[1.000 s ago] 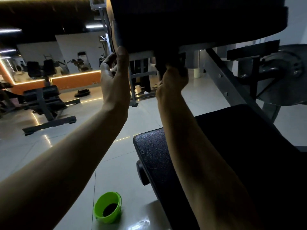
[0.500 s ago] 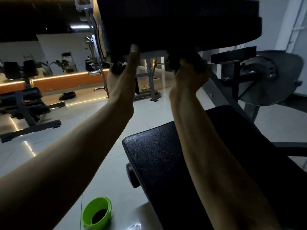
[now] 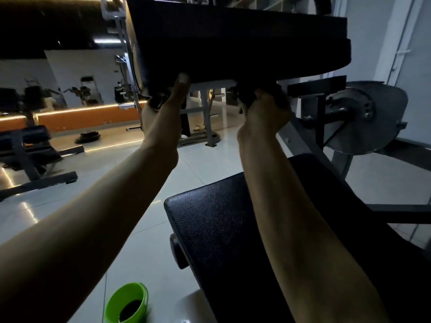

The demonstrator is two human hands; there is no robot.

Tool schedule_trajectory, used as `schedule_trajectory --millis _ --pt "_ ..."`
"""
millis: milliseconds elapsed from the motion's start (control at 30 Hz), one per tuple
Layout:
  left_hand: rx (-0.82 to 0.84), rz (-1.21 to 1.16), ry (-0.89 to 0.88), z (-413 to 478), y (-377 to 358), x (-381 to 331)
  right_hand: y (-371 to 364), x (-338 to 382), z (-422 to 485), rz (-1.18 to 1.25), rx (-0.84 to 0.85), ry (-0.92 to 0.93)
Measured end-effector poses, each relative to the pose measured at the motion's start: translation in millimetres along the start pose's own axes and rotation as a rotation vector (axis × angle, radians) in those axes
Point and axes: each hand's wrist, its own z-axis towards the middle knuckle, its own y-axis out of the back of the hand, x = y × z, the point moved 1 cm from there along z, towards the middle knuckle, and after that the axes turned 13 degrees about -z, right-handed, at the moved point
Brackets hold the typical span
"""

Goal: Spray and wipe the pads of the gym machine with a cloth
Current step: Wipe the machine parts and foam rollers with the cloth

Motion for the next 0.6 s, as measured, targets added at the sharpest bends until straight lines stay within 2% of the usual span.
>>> schedule_trajectory --millis 100,233,300,400,467,500,533,600 --pt "-0.002 0.013 0.023 -1.0 -2.1 -0.8 -18.6 -18.0 -33.6 -0.247 0.095 0.076" --pt "-0.021 0.010 0.005 -1.8 -3.1 0.2 -35.6 -32.1 -68.9 -0.295 0.302 0.278" --pt "-0.035 0.008 0.014 0.2 -2.3 0.7 -29.4 -20.0 -58.4 -0.312 0.248 0.326" --pt "-0.005 -0.004 0.045 4.0 -1.5 1.2 -12.0 8.9 -24.3 -0.327 -0.036 0.310" --pt "0.010 -0.025 0.057 3.2 -0.3 0.2 -8.7 23.2 -7.8 -0.477 -0.222 0.432" --pt "0.018 -0.029 0.066 2.0 -1.1 -1.0 -11.7 23.8 -5.2 -0.546 -0.263 0.519" --pt "0.022 -0.041 0.076 1.7 -1.5 -1.9 -16.9 20.7 -8.9 -0.590 -0.253 0.578" --pt "0.000 -0.027 0.071 0.1 -1.2 -2.2 -26.4 3.7 -32.2 -0.637 -0.111 0.626"
